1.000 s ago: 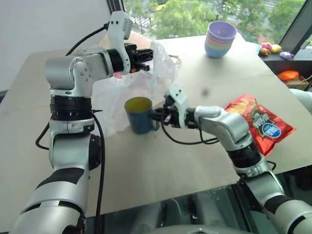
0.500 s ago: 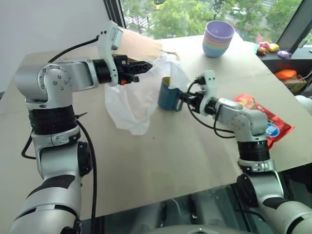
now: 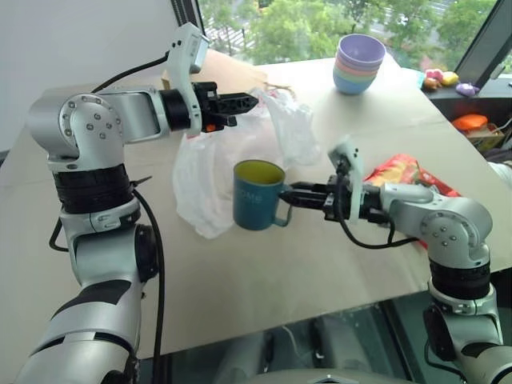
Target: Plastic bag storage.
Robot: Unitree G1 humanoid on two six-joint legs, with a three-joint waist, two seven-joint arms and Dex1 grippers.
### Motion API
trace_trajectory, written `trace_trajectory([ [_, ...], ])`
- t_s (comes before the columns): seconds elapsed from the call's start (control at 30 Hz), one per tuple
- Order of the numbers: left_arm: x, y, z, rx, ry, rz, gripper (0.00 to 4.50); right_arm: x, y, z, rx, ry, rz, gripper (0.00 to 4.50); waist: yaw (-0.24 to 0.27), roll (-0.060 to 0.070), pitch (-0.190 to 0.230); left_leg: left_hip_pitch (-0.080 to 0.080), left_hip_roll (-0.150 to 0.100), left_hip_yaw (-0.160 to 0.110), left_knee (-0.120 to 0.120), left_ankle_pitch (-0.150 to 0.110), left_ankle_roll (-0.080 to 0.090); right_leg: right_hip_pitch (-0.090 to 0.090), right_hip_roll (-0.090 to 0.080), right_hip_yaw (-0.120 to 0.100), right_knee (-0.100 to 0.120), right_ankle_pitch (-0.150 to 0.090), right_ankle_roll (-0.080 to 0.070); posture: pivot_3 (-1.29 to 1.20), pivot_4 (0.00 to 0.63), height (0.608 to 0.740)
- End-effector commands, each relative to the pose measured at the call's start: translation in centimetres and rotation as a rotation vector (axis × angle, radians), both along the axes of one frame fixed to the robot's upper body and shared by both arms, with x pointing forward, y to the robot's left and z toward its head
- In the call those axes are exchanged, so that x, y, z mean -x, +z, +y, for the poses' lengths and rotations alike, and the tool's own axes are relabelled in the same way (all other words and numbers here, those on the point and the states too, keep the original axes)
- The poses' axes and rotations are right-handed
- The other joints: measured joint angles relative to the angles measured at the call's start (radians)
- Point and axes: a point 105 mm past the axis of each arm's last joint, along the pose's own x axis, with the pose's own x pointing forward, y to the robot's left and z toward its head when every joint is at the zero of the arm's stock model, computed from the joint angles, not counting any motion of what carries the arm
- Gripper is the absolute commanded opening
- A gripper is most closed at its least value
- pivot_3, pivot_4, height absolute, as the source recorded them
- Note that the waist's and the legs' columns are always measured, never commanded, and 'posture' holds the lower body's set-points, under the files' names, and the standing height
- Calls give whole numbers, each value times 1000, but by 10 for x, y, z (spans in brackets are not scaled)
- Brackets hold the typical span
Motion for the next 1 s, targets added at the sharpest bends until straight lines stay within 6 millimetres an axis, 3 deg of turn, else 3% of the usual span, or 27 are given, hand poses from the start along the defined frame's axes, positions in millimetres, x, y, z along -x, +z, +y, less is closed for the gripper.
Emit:
trace_trajectory([
  [0.03, 6, 14, -5, 25, -29, -45, 0, -24, 18, 4, -86, -131, -16, 348, -2, 0, 0, 0, 0, 0, 0, 0, 0, 0, 0, 0, 0, 0, 0, 0, 150, 740],
  [0.17, 12, 14, -6, 38, -62, -42, 0, -69, 6, 13, -76, -395, 39, 348, -5, 0, 0, 1, 0, 1, 0, 0, 0, 0, 0, 1, 1, 0, 0, 0, 150, 740],
  [0.33, 19, 13, -6, 43, -83, -30, 0, -90, 5, 27, -95, -516, 49, 348, -9, 0, 0, 0, 0, 0, 0, 0, 0, -1, 0, 0, 0, 0, 0, 0, 150, 740],
  [0.6, 15, 3, -14, 71, -74, 0, 0, -121, 6, 79, -122, -534, -2, 348, -19, 1, 0, 1, 0, 1, 0, 0, 0, 0, 0, 0, 0, 0, 0, 0, 150, 740],
  [0.63, 14, 1, -15, 76, -66, 2, 0, -123, 5, 82, -122, -523, -10, 1372, -19, 1, 0, 1, 0, 1, 0, 0, 0, 0, 0, 0, 0, 0, 0, 0, 150, 740],
  [0.73, 7, -1, -15, 93, -26, 2, 0, -123, 0, 85, -73, -484, -75, 2650, -22, 1, 0, 1, -1, 0, 0, 0, 0, 1, -1, 0, -1, 0, 0, 0, 150, 740],
  [0.77, 4, -1, -13, 104, -6, 2, 0, -119, -2, 83, -50, -462, -105, 2650, -24, 1, 0, 0, -1, 0, 0, 0, 0, 0, -1, 0, -1, 0, 0, 0, 150, 740],
  [0.8, 1, 0, -12, 114, 12, 2, 0, -116, -4, 78, -23, -454, -144, 3317, -25, 1, 0, 0, -1, 0, 0, 0, 0, 0, -1, -1, -1, 0, 0, 0, 150, 740],
  [0.87, -3, 1, -10, 132, 36, 2, 0, -110, -7, 68, 45, -443, -240, 4171, -27, 1, 0, 0, -1, -1, 0, 0, 0, 0, -1, -2, -1, 0, 0, 0, 150, 740],
  [0.9, -5, 1, -10, 140, 43, 2, 0, -107, -4, 61, 38, -443, -256, 4427, -27, 1, 0, 0, -1, -1, 0, 0, 0, 0, -1, -2, -1, 0, 0, 0, 150, 740],
  [1.0, -11, -2, -9, 146, 71, 3, 0, -84, 11, 41, -11, -362, -311, 4427, -25, 1, 0, 0, -1, -1, 0, 0, 0, 0, -1, -2, -1, 0, 0, 0, 150, 740],
])
